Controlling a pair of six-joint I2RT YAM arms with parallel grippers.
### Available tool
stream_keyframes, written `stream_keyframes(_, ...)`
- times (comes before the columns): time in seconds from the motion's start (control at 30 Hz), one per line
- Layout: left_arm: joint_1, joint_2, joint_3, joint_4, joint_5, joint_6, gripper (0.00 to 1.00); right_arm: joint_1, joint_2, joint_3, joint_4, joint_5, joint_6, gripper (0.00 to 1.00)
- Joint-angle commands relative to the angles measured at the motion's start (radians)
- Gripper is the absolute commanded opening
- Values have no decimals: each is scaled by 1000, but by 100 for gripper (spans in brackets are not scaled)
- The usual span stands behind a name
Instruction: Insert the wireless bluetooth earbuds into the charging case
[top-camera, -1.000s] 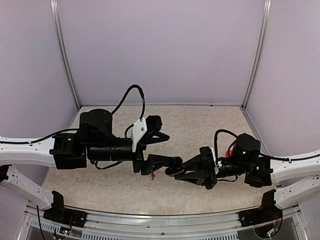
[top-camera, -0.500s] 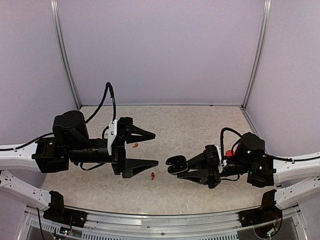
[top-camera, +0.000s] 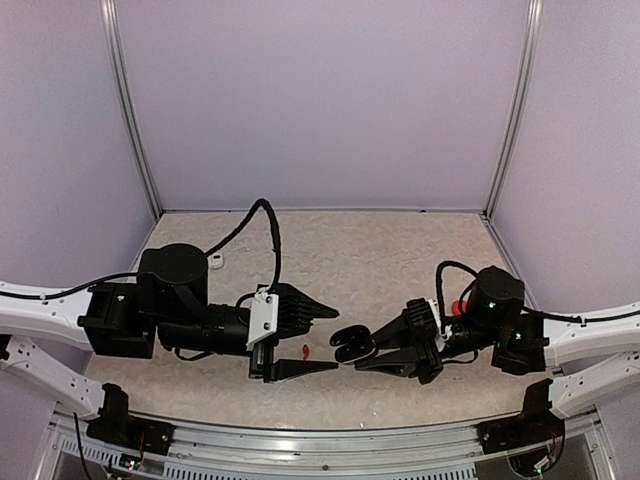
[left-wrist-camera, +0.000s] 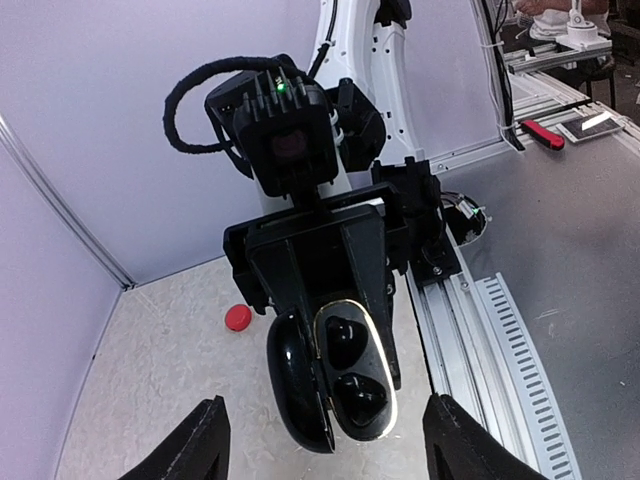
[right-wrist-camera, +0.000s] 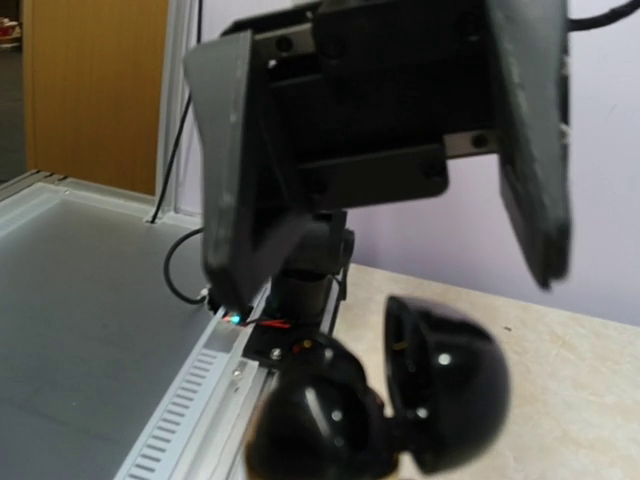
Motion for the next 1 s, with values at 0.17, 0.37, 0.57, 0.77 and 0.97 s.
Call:
stream_keyframes(0.17,-4,37,37,33,-46,-16,66,6,19,35,-11,-37,-6,0)
stream_keyframes(0.37,18,34,30,45,-12,-43,64,7,20,38,-20,-43,-13,0)
stream_keyframes(0.57,43,26,19,62,15,-67,62,6,18,38,-20,-43,-13,0)
stream_keyframes(0.77,50,30,10,65,23,-71,61,6,17,40,-22,-42,-14,0)
stream_keyframes(0.97,52,41,2,62,19,-77,61,6,14,41,-19,-43,-14,0)
